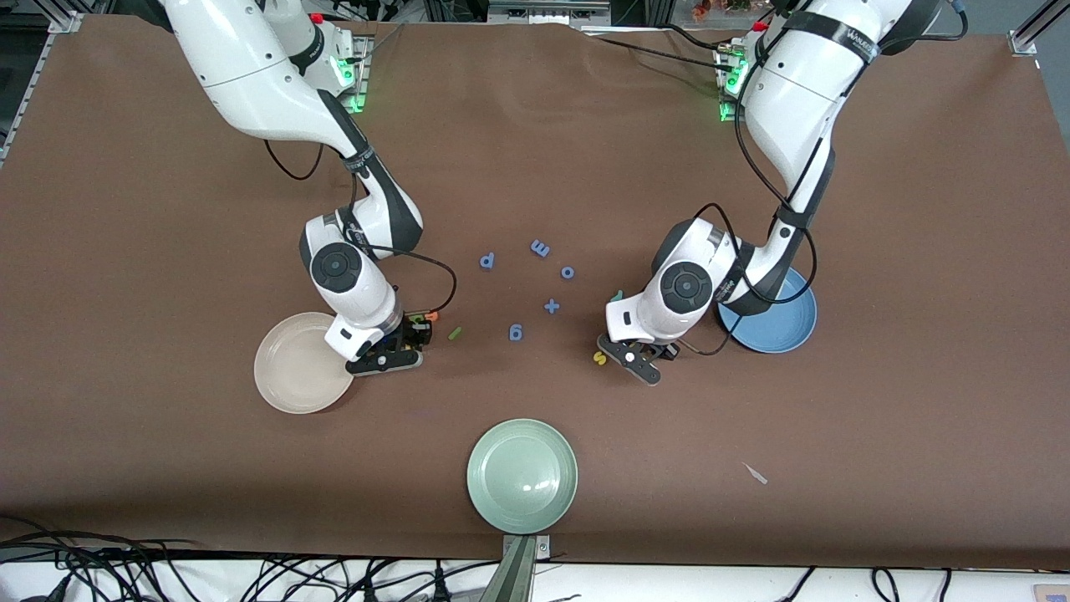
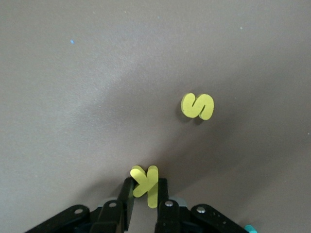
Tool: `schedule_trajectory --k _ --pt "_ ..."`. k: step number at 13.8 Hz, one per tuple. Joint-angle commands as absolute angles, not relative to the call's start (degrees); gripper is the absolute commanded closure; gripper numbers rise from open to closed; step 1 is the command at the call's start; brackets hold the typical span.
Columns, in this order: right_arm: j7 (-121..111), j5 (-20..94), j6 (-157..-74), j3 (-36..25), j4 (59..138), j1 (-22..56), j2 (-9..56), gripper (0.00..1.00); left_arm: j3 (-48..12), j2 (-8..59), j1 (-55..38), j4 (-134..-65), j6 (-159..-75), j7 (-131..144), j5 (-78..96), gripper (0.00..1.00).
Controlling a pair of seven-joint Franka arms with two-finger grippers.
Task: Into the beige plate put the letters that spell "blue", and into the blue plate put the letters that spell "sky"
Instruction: 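Drop the u on the white plate while the left gripper drops the k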
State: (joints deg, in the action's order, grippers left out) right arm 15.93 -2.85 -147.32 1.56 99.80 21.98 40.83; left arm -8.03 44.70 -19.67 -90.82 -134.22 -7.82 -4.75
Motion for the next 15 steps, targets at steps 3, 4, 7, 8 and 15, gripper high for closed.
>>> schedule_trajectory --k 3,4,7,8,15 --pt "15.39 -3.6 -147.84 1.23 100.9 21.97 39.91 0.85 -7.73 36.67 -16.8 -90.97 -121.5 -8.08 -5.8 1.0" --pt "15.03 -3.6 -146.53 1.23 100.64 21.45 39.21 0.86 -7.73 35.35 -15.22 -90.97 -118.16 -8.35 -5.8 1.0" --pt "10.83 -3.52 -140.38 -0.43 98.53 21.18 37.1 0.86 -7.82 33.14 -9.25 -91.14 -107.78 -9.48 -6.06 1.0" --pt "7.85 -3.52 -138.53 -1.48 98.35 21.18 36.05 0.85 -7.74 33.13 -7.49 -91.32 -106.62 -10.88 -6.06 0.97" --pt "-6.33 -2.81 -142.44 -8.61 104.04 18.9 33.75 0.81 -8.17 34.11 -2.02 -93.52 -105.73 -12.22 -5.8 0.0"
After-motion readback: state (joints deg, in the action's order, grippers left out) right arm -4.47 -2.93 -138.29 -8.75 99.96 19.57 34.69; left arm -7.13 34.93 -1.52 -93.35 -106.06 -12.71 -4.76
